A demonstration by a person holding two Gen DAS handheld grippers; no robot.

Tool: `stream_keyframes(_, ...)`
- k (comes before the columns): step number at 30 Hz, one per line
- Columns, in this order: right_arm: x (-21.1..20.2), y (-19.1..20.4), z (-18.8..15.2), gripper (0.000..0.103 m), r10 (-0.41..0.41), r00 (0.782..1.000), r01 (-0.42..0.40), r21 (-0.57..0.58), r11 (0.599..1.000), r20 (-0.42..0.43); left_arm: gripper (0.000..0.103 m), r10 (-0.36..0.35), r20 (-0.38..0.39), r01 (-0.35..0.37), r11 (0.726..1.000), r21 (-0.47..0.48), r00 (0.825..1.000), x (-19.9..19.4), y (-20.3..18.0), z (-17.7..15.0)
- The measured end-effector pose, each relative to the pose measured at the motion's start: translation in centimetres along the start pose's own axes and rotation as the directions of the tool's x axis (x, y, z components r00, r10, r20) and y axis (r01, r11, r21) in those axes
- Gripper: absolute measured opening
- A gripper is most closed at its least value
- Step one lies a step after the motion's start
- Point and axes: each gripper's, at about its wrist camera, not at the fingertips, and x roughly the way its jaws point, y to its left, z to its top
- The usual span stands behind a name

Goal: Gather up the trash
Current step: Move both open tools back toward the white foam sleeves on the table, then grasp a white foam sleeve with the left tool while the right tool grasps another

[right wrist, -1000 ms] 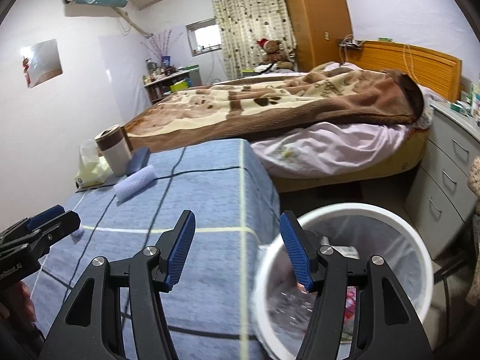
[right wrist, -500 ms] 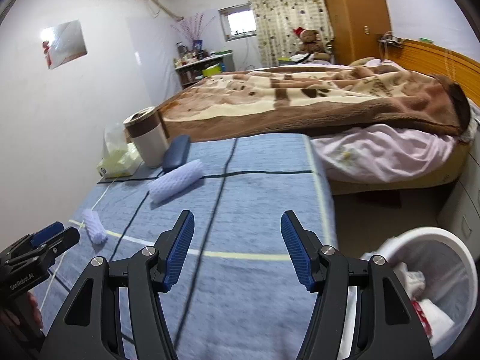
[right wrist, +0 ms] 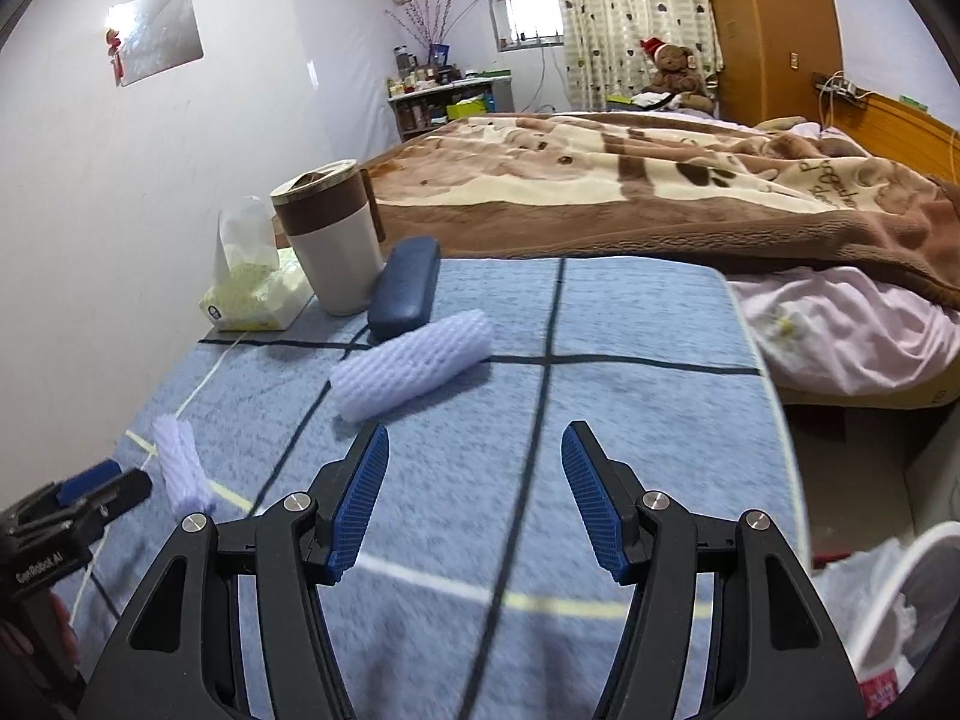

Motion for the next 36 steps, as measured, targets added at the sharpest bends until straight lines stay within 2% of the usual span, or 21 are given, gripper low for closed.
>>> stream_keyframes(4, 1.7, 1.1, 0.3, 0.062, 0.005, 1.0, -0.005, -0.014, 1.0, -0.022, 0.068, 0.009, -0.017, -0.01, 1.0, -0.028, 1.0, 1.5, 1.2, 0.5)
stream_keyframes(9, 3.6, 1.4, 1.0, 0.062, 0.014, 0.999, -0.012, 0.023, 1.0, -0.047, 0.068, -0.009, -0.081, 0.001, 0.996, -0.092, 0.997, 4.3, 2.9, 1.3)
stream_keyframes(14, 5.4, 1.9, 1.6, 0.062, 0.014, 0.998, -0.012, 0.032, 0.999, -0.062, 0.068, 0.011, -0.11, -0.024, 0.993, -0.116, 0.994, 6.0, 4.1, 1.3)
stream_keyframes(17, 6.0, 2.3, 1.8, 0.062, 0.019, 0.998, -0.018, 0.032, 0.999, -0.053, 0.068, -0.005, -0.137, -0.014, 0.99, -0.138, 0.99, 7.0, 4.7, 1.3)
stream_keyframes(24, 7.7, 2.3, 2.1, 0.062, 0.021, 0.997, -0.014, 0.094, 0.995, -0.073, 0.068, 0.006, -0.126, -0.025, 0.988, -0.15, 0.992, 7.3, 6.0, 1.7)
stream_keyframes(31, 9.8, 3.2, 2.7, 0.062, 0.019, 0.994, -0.007, 0.105, 0.994, -0.112, 0.068, -0.008, -0.125, -0.013, 0.986, -0.164, 0.992, 7.7, 6.5, 2.3)
stream_keyframes(34, 10.6, 3.0, 2.9, 0.062, 0.042, 0.99, -0.02, 0.161, 0.987, -0.133, 0.065, -0.016, -0.122, -0.005, 0.986, -0.169, 0.992, 7.9, 6.7, 2.6)
stream_keyframes(36, 10.9, 3.1, 2.9, 0.062, 0.041, 0.989, -0.016, 0.173, 0.985, -0.139, 0.055, -0.021, -0.12, -0.001, 0.984, -0.179, 0.993, 8.0, 7.0, 2.8)
